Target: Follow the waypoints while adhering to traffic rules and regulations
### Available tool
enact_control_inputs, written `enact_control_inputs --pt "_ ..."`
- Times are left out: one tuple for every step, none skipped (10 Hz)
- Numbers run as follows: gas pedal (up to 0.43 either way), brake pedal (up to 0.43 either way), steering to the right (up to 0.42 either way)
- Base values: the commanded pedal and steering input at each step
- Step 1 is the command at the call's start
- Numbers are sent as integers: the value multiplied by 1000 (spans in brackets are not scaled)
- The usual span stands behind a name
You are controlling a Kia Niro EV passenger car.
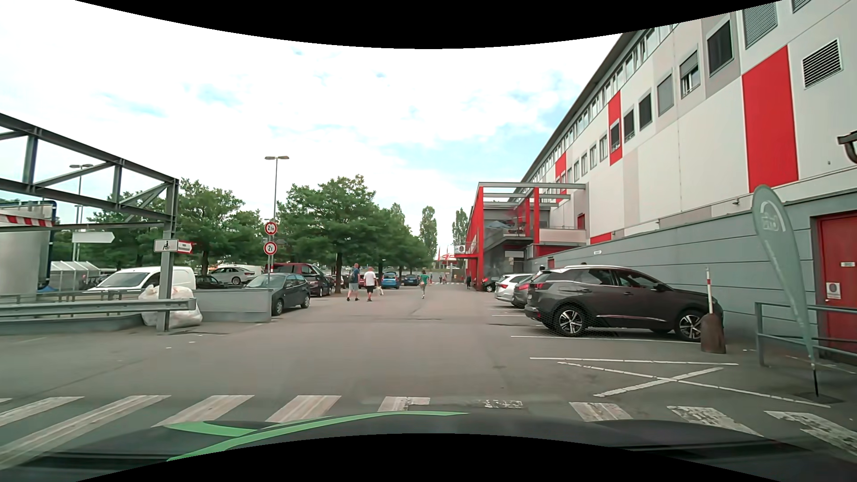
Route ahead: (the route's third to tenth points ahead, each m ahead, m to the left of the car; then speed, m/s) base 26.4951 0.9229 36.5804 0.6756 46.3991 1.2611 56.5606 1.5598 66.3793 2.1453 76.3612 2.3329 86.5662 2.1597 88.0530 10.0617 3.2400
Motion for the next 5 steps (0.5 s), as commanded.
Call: enact_control_inputs --pt "20 0 9" --pt "20 0 9" --pt "20 0 9" --pt "20 0 9" --pt "20 0 10"
